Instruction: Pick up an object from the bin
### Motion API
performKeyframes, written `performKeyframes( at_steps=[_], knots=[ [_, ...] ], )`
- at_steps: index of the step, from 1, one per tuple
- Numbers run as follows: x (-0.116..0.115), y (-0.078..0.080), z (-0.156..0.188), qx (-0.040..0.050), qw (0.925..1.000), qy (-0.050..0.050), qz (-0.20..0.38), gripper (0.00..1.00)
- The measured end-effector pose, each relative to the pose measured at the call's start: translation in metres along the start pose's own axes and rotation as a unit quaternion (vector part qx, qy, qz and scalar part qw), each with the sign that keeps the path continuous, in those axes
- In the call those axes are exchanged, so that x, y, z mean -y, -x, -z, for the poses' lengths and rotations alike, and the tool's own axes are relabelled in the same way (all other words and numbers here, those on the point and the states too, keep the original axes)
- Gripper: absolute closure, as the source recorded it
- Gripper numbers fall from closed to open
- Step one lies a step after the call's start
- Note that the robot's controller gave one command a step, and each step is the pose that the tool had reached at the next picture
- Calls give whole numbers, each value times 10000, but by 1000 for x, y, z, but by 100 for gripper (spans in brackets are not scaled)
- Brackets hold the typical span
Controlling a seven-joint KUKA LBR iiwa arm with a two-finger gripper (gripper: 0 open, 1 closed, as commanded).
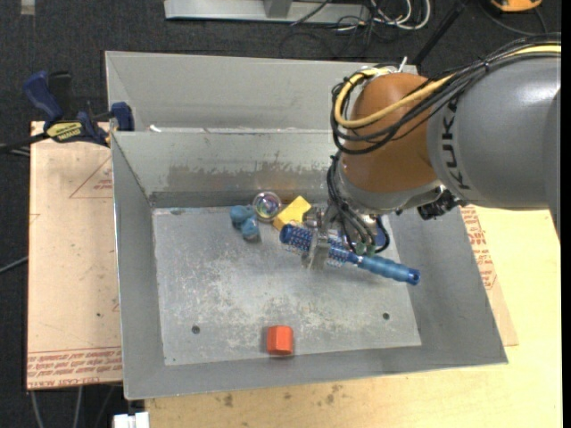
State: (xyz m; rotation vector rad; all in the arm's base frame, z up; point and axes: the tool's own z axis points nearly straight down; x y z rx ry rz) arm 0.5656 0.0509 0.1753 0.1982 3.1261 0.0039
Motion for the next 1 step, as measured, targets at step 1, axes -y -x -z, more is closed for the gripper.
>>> performKeyframes(
  at_steps=[1],
  knots=[
    [0, 1, 16, -28, 10000, -5, -2, 100]
  ],
)
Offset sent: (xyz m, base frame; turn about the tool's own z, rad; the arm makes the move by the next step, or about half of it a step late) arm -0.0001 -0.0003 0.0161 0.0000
